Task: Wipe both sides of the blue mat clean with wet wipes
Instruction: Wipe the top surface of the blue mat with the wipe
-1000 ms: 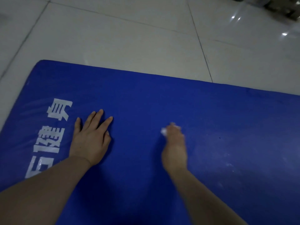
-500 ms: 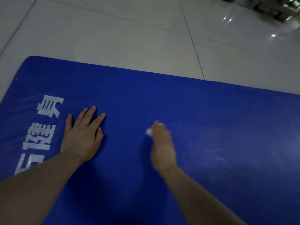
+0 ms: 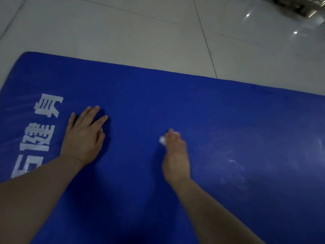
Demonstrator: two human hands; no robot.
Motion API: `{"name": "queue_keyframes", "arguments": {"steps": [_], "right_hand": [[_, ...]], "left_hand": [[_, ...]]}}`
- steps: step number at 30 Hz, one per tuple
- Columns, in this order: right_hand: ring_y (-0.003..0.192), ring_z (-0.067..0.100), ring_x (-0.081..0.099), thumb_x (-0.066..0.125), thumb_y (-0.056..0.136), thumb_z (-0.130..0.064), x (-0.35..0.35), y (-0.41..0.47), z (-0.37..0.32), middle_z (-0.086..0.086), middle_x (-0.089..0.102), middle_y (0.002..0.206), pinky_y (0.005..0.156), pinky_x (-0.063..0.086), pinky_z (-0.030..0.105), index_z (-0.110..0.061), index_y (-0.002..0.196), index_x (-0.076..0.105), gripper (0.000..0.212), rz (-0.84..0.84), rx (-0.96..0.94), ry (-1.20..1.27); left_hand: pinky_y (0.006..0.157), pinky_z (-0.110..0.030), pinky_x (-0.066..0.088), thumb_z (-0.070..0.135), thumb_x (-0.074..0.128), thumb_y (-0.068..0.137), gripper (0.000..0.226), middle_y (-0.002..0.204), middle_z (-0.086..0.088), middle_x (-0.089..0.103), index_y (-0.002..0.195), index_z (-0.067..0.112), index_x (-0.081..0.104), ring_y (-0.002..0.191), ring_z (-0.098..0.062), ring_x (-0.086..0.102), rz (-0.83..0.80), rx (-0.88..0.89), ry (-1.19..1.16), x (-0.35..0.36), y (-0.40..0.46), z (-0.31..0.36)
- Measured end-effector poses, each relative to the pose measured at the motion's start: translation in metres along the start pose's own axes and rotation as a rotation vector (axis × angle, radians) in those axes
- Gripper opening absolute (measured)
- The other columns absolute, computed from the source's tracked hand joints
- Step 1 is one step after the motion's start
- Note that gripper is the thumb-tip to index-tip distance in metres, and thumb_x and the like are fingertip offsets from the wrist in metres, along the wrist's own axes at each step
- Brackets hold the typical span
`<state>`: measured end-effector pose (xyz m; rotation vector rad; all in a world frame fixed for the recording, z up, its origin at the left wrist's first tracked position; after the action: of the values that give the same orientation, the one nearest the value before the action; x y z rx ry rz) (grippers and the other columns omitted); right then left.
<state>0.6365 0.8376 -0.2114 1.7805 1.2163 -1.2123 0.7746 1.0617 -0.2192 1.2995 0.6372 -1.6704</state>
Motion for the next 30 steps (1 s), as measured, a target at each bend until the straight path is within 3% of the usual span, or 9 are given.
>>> {"name": "queue_keyframes", "arguments": {"steps": [2, 5, 8, 11, 15, 19, 23, 27, 30], "right_hand": [[0.135, 0.028, 0.032, 0.041, 0.083, 0.014, -0.022, 0.002, 0.057, 0.007, 0.034, 0.148, 0.112, 0.026, 0.038, -0.006, 0.139, 0.038, 0.059, 0.113, 0.306, -0.048], [0.143, 0.028, 0.02, 0.035, 0.085, 0.014, -0.03, -0.011, 0.079, 0.009, 0.028, 0.153, 0.118, 0.014, 0.039, -0.003, 0.144, 0.032, 0.061, 0.184, 0.503, -0.054], [0.128, 0.035, 0.046, 0.037, 0.076, 0.01, 0.004, -0.039, 0.011, 0.014, 0.051, 0.137, 0.11, 0.033, 0.048, -0.005, 0.129, 0.049, 0.056, 0.19, 0.169, -0.076], [0.139, 0.025, 0.033, 0.063, 0.067, 0.011, 0.03, -0.07, -0.04, 0.008, 0.042, 0.147, 0.115, 0.021, 0.043, -0.009, 0.138, 0.041, 0.077, 0.039, -0.191, -0.027], [0.139, 0.025, 0.03, 0.046, 0.074, 0.018, 0.0, -0.06, 0.027, 0.006, 0.042, 0.146, 0.117, 0.014, 0.031, -0.008, 0.132, 0.049, 0.064, 0.067, 0.064, 0.054], [0.147, 0.021, 0.011, 0.033, 0.085, 0.018, -0.017, -0.063, 0.074, 0.002, 0.019, 0.157, 0.12, -0.001, 0.029, -0.008, 0.147, 0.031, 0.067, 0.109, 0.348, -0.035], [0.141, 0.027, 0.029, 0.038, 0.073, 0.019, 0.014, -0.079, -0.004, 0.009, 0.036, 0.15, 0.119, 0.01, 0.036, -0.009, 0.139, 0.041, 0.071, 0.077, 0.097, -0.039], [0.142, 0.02, 0.024, 0.059, 0.069, 0.008, 0.031, -0.1, -0.047, 0.005, 0.036, 0.151, 0.117, 0.017, 0.043, -0.011, 0.142, 0.034, 0.079, -0.042, -0.247, -0.014], [0.137, 0.022, 0.033, 0.057, 0.076, 0.018, 0.007, -0.089, 0.004, 0.004, 0.042, 0.145, 0.114, 0.027, 0.049, -0.012, 0.139, 0.039, 0.072, 0.029, 0.015, 0.05]], "left_hand": [[0.118, -0.034, -0.006, 0.011, 0.045, 0.093, 0.037, 0.146, -0.015, 0.044, 0.126, 0.003, 0.061, 0.138, -0.031, 0.033, 0.03, 0.055, -0.003, -0.003, -0.008, 0.005], [0.118, -0.037, -0.004, 0.024, 0.031, 0.09, 0.049, 0.145, -0.013, 0.045, 0.125, 0.006, 0.062, 0.138, -0.028, 0.032, 0.006, 0.095, -0.031, -0.004, -0.039, 0.022], [0.117, -0.048, 0.004, 0.025, 0.029, 0.091, 0.051, 0.148, -0.011, 0.042, 0.127, 0.009, 0.061, 0.139, -0.027, 0.03, -0.027, 0.127, -0.034, 0.004, -0.072, 0.042], [0.114, -0.054, 0.012, 0.024, 0.029, 0.09, 0.051, 0.149, -0.011, 0.041, 0.128, 0.01, 0.061, 0.139, -0.027, 0.03, -0.082, 0.166, 0.019, 0.012, -0.078, 0.047], [0.117, -0.048, 0.005, 0.024, 0.029, 0.091, 0.05, 0.149, -0.011, 0.041, 0.13, 0.01, 0.058, 0.14, -0.028, 0.031, -0.096, 0.173, 0.022, 0.013, -0.077, 0.047], [0.115, -0.056, 0.013, 0.024, 0.029, 0.092, 0.05, 0.149, -0.011, 0.041, 0.13, 0.009, 0.058, 0.139, -0.028, 0.032, -0.076, 0.169, 0.024, 0.013, -0.078, 0.049], [0.118, -0.048, 0.005, 0.024, 0.03, 0.092, 0.049, 0.149, -0.012, 0.041, 0.13, 0.009, 0.058, 0.139, -0.028, 0.032, -0.076, 0.18, 0.022, 0.013, -0.078, 0.049], [0.116, -0.05, 0.008, 0.023, 0.031, 0.091, 0.049, 0.148, -0.013, 0.042, 0.129, 0.008, 0.058, 0.138, -0.029, 0.033, -0.068, 0.186, 0.02, 0.011, -0.078, 0.049], [0.115, -0.055, 0.014, 0.023, 0.03, 0.092, 0.049, 0.148, -0.013, 0.042, 0.129, 0.008, 0.058, 0.139, -0.029, 0.033, -0.06, 0.172, 0.015, 0.011, -0.079, 0.048]]}}
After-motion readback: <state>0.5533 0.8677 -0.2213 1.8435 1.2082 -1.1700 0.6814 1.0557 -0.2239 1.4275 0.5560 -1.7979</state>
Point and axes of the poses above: each hand's wrist, its own y-axis towards the middle knuckle, its own x-axis out of the palm, z = x × y, the point moved 3 cm from there along y, towards the middle knuckle
